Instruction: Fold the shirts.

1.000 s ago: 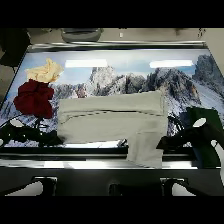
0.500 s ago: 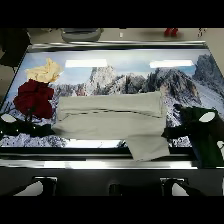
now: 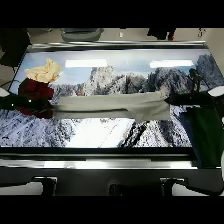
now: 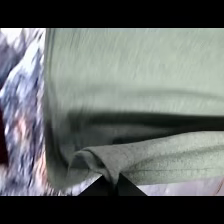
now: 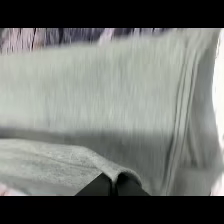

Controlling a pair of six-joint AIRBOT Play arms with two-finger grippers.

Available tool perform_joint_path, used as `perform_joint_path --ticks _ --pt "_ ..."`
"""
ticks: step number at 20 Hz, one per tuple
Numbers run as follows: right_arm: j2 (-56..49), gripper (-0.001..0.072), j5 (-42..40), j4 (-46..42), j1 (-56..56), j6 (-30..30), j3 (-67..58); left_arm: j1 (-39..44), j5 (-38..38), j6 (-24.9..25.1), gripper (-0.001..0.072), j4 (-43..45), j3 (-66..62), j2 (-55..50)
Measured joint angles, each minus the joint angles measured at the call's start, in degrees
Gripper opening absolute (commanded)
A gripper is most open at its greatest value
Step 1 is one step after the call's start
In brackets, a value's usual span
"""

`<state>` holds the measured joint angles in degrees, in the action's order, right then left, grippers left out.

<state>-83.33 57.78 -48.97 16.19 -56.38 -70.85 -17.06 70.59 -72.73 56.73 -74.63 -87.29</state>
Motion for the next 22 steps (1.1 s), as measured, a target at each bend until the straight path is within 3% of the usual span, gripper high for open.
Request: perform_joint_path --ticks 8,9,10,11,12,18,22 --pt "-16.61 0.0043 -6.73 1.05 -3.45 -2.86 -11.54 1.84 1.73 -4.35 0.0034 -0.70 -15.30 -18.16" --pt "-17.25 0.0089 -6.45 0.24 -3.45 -3.02 -11.89 1.86 2.36 -4.59 0.0123 -0.66 -15.76 -19.32" --pt "-17.55 0.0294 -5.90 -0.63 -3.45 -3.04 -12.11 1.86 3.23 -5.16 0.0394 -0.35 -16.06 -20.22" --pt "-17.62 0.0588 -5.38 -1.31 -3.32 -2.95 -12.33 1.73 4.24 -5.77 0.0579 -0.15 -16.41 -20.87" --pt "-17.35 0.0701 -4.50 -1.90 -2.95 -2.45 -12.41 1.46 5.25 -6.03 0.0572 -0.17 -16.94 -21.27" --pt "-15.72 0.0714 4.33 -8.55 2.08 0.61 -12.63 0.24 9.35 -5.29 0.0553 0.39 -20.48 -17.42" --pt "-19.76 0.0712 8.28 -6.14 2.16 0.24 -12.52 1.03 8.96 -4.63 0.0552 0.35 -21.09 -11.02"
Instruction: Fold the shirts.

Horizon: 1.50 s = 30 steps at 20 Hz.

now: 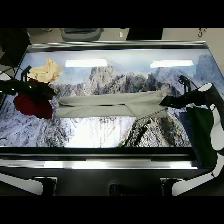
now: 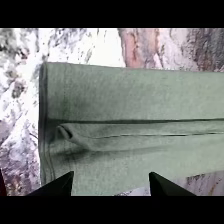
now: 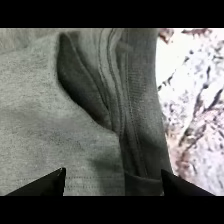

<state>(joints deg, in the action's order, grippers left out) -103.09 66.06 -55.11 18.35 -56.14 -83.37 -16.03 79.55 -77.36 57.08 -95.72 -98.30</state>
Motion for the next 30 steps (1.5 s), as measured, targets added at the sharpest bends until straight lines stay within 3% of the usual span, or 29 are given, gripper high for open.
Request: perform_joint_path --ticks 2,3,4,5,6,7,8,9,10,14,20,25,30 --pt "-1.88 0.0671 -0.24 2.73 -1.18 -1.38 -0.11 1.16 -0.09 0.24 0.0549 -0.07 -0.07 3.34" --pt "-2.69 0.0470 -0.68 4.24 -2.03 -2.67 -0.20 1.84 -0.13 0.44 0.0539 -0.09 -0.13 5.03" --pt "-3.26 0.0175 -1.36 4.35 -2.86 -3.89 -0.17 2.71 -0.26 0.72 0.0539 -0.24 -0.15 6.69" --pt "-3.76 0.0043 -1.79 4.46 -3.52 -4.98 -0.04 3.69 -0.26 0.90 0.0539 -0.11 -0.13 8.09" --pt "-3.82 0.0041 -1.70 4.55 -4.11 -5.99 -0.09 4.83 -0.33 1.22 0.0523 -0.11 -0.13 9.20" --pt "-3.61 0.0040 -1.81 4.59 -4.48 -6.27 -0.13 6.08 -0.31 1.46 0.0417 -0.24 -0.15 10.08" --pt "-2.95 0.0040 -1.95 4.70 -4.76 -6.86 -0.13 7.54 -0.42 1.70 0.0197 -0.24 -0.04 10.69" --pt "-1.70 0.0039 -1.99 5.20 -4.90 -6.88 -0.20 9.03 -0.46 1.79 0.0076 -0.11 0.35 11.04" --pt "0.00 0.0039 -2.16 5.66 -5.03 -6.86 -0.28 10.84 -0.70 1.97 0.0048 -0.13 1.01 11.43" --pt "8.87 0.0039 -0.31 5.60 -5.33 -6.27 -0.28 18.67 -5.01 2.36 0.0028 -3.39 6.56 12.09" --pt "22.47 0.0039 4.92 4.20 -5.38 -6.01 -0.28 31.52 -19.63 1.57 0.0028 -11.96 14.29 10.60" --pt "32.15 0.0039 9.77 3.89 -5.38 -6.03 -0.31 41.77 -31.98 0.17 0.0026 -21.31 14.86 2.82" --pt "40.83 0.0040 14.53 2.73 -5.38 -7.72 -0.31 48.35 -36.44 -0.20 0.0026 -32.74 8.41 -8.50"
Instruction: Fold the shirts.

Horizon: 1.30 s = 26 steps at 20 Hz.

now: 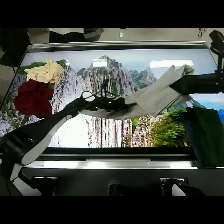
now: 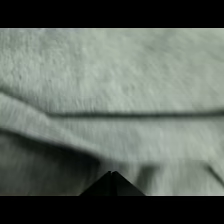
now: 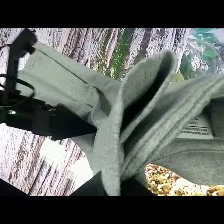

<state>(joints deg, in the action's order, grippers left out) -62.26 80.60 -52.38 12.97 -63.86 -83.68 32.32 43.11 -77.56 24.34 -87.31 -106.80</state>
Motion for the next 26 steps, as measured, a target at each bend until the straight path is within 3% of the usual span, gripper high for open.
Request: perform_joint_path --ticks 4,8,11,16,23,24,25,26 --pt "4.55 0.0039 1.40 -2.58 0.00 -2.43 -0.02 4.74 -1.53 -0.02 0.0025 -8.35 -5.16 -7.69" --pt "3.63 0.0039 1.62 -3.91 0.04 -2.73 -0.04 3.80 -0.81 2.10 0.0023 -9.66 -7.32 -8.24" --pt "-0.31 0.0039 0.33 -1.31 -1.25 -0.85 -0.02 -0.26 2.80 1.14 0.0023 0.55 -7.85 -1.29" --pt "-10.75 0.0040 -8.11 3.23 -12.55 0.74 -0.02 -11.47 6.67 -5.92 0.0025 26.05 -8.09 16.00" --pt "-29.20 0.0042 -22.64 19.15 -27.36 2.43 0.00 -26.95 13.44 -8.87 0.0026 37.53 -8.09 32.44" --pt "-31.32 0.0068 -23.50 21.46 -28.68 2.71 0.00 -27.98 14.16 -8.92 0.0026 37.90 -8.09 33.77" --pt "-33.35 0.0291 -24.17 23.74 -29.97 2.86 0.00 -28.65 14.62 -9.03 0.0026 38.27 -8.07 34.64" --pt "-35.01 0.0636 -24.92 25.59 -30.99 3.04 0.00 -29.18 15.08 -9.05 0.0026 38.73 -8.02 35.34"
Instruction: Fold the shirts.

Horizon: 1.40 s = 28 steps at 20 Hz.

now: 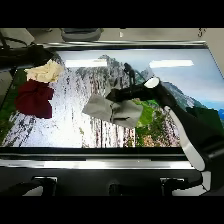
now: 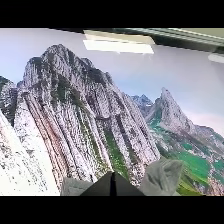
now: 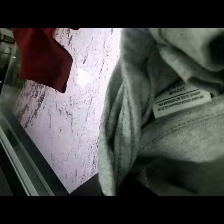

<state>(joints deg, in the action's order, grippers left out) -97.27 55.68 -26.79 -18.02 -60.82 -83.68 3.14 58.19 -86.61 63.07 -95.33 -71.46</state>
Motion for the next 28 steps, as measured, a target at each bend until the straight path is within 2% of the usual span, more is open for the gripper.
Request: perform_joint_path --ticks 1,5,7,11,13,15,18,19,20,21,25,28 --pt "-1.42 0.0694 -0.79 1.70 -0.87 0.59 0.00 -0.33 0.15 -0.02 0.0026 0.35 0.00 0.46" --pt "-2.80 0.0693 1.09 3.41 0.96 4.61 -0.02 -0.68 0.76 -0.24 0.0027 1.38 1.27 1.29" --pt "-1.29 0.0686 5.05 -1.92 5.29 4.59 -0.04 -0.90 0.85 -0.22 0.0027 2.60 2.60 1.38" --pt "2.91 0.0677 15.02 -22.12 16.76 -1.66 1.11 -0.90 1.03 -0.22 0.0027 5.07 4.68 1.51" --pt "4.13 0.0677 17.70 -27.63 20.79 -4.31 5.20 -0.92 0.92 -0.22 0.0027 5.64 5.16 1.57" --pt "4.61 0.0674 16.09 -25.94 22.38 -4.83 11.02 -0.92 0.94 -0.20 0.0027 6.03 5.38 1.57" --pt "4.13 0.0648 8.70 -14.75 21.53 -2.82 18.88 -0.92 0.96 -0.22 0.0028 6.40 5.57 1.57" --pt "3.54 0.0532 5.86 -11.72 20.65 -2.21 20.33 -0.92 0.96 -0.22 0.0028 6.45 5.62 1.57" --pt "2.93 0.0240 3.89 -8.31 19.65 -1.68 21.42 -0.92 0.98 -0.22 0.0028 6.47 5.64 1.55" --pt "2.32 0.0045 2.12 -5.38 18.62 -0.90 22.25 -0.92 0.96 -0.22 0.0028 6.47 5.64 1.57" --pt "2.99 0.0040 1.25 2.99 18.53 6.56 21.18 -0.92 0.98 -0.20 0.0028 6.60 5.64 1.55" --pt "7.28 0.0039 5.18 -0.79 24.09 7.65 14.84 -0.92 0.96 0.24 0.0028 6.60 5.64 1.55"
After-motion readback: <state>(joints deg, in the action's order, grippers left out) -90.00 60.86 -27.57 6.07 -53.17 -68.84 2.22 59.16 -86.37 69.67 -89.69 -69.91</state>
